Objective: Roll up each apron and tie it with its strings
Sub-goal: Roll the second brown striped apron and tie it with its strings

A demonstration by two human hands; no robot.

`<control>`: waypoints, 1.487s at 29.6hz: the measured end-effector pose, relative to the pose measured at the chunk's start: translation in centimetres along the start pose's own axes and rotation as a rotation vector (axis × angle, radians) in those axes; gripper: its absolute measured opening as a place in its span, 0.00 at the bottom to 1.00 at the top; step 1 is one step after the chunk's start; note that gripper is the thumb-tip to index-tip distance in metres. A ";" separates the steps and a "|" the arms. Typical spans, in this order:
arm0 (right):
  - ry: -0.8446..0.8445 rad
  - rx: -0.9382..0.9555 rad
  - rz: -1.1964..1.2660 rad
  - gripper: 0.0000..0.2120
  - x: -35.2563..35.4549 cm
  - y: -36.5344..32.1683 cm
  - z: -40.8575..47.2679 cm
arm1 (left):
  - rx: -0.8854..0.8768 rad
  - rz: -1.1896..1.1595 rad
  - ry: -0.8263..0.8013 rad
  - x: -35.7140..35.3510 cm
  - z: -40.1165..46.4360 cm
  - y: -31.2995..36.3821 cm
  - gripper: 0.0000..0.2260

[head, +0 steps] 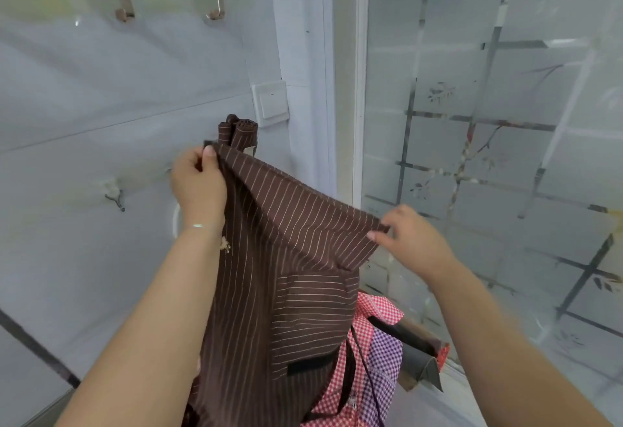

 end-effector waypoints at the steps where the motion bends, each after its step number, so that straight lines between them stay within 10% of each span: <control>1: 0.109 0.006 0.075 0.11 0.9 0.3 0.2 | 0.033 0.050 0.019 0.4 -0.1 -1.1 0.12; 9: 0.540 -0.089 0.930 0.13 3.4 -1.7 -0.7 | 0.268 0.176 0.081 1.8 -1.2 -6.4 0.16; 18: -0.221 0.423 0.904 0.06 7.0 -4.5 -1.7 | 0.355 0.144 0.043 2.4 -1.7 -8.2 0.18; 25: -0.114 0.409 1.150 0.24 7.9 -5.2 -1.9 | 0.385 0.112 -0.011 1.1 -2.4 -7.6 0.15; 29: 0.222 0.138 0.835 0.37 7.5 -2.2 -1.5 | 0.287 0.128 0.016 1.0 -2.9 -5.5 0.13; 36: 0.304 -0.298 -0.025 0.12 4.8 2.9 0.6 | 0.093 0.003 -0.230 -0.4 -4.9 -2.2 0.09; 39: 0.426 -0.203 0.125 0.14 4.6 0.7 0.3 | 0.066 -0.068 -0.456 -2.6 -7.2 -0.1 0.08; 44: 0.028 0.125 0.589 0.14 5.4 -6.4 -0.4 | 0.070 -0.125 -0.710 -6.0 -11.0 2.4 0.09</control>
Point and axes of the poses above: each hand's wrist, its own z-axis towards the middle knuckle, its own x-axis out of the back of the hand, y = z × x, the point moved 3 cm from there along z, towards the middle knuckle, and after that the axes turned 10 degrees about -z, right-handed, at the moved point
